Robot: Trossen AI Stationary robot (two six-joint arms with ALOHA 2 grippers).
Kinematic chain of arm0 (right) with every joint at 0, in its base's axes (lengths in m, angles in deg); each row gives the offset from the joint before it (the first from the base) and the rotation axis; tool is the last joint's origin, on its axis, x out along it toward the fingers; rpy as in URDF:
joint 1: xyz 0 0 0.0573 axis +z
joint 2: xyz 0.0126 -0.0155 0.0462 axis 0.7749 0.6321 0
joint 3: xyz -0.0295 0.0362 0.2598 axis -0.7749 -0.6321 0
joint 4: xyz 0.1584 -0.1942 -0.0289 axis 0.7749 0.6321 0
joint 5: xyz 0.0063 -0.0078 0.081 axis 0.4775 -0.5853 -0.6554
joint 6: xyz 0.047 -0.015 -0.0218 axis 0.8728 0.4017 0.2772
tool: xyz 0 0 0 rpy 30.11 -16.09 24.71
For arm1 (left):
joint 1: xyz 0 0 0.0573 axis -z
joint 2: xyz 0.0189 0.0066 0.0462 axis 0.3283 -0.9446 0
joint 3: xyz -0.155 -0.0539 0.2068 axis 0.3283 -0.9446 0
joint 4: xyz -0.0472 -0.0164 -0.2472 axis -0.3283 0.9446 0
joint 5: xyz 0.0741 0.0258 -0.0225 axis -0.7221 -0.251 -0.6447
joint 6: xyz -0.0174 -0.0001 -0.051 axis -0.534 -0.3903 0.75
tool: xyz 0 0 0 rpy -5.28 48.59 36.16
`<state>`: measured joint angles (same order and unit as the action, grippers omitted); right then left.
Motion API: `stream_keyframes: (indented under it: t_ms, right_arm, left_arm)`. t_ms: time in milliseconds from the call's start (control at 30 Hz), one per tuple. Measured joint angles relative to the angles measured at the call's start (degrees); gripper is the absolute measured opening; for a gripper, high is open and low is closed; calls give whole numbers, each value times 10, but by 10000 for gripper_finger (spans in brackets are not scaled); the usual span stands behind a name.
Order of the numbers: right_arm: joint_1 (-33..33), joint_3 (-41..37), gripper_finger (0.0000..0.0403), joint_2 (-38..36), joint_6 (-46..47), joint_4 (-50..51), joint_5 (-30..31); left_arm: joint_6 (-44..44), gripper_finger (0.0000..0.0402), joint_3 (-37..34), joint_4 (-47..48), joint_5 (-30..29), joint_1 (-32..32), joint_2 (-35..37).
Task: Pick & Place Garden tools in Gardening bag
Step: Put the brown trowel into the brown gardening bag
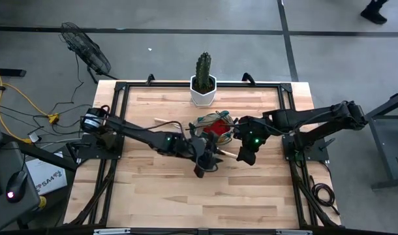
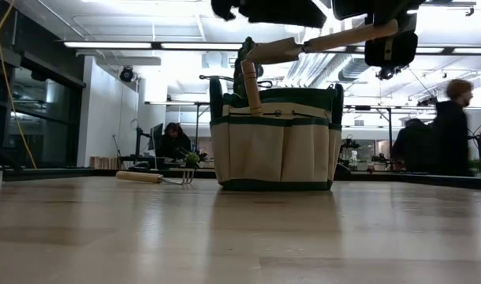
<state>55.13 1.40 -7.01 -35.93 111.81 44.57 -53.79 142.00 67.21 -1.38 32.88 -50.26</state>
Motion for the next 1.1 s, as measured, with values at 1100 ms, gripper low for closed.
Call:
stream_keyframes:
  t_ms: [1100]
  right_arm:
    - [2, 0, 57, 0, -9, -20, 0]
  left_arm:
    - [13, 99, -1, 118, -230, 37, -7]
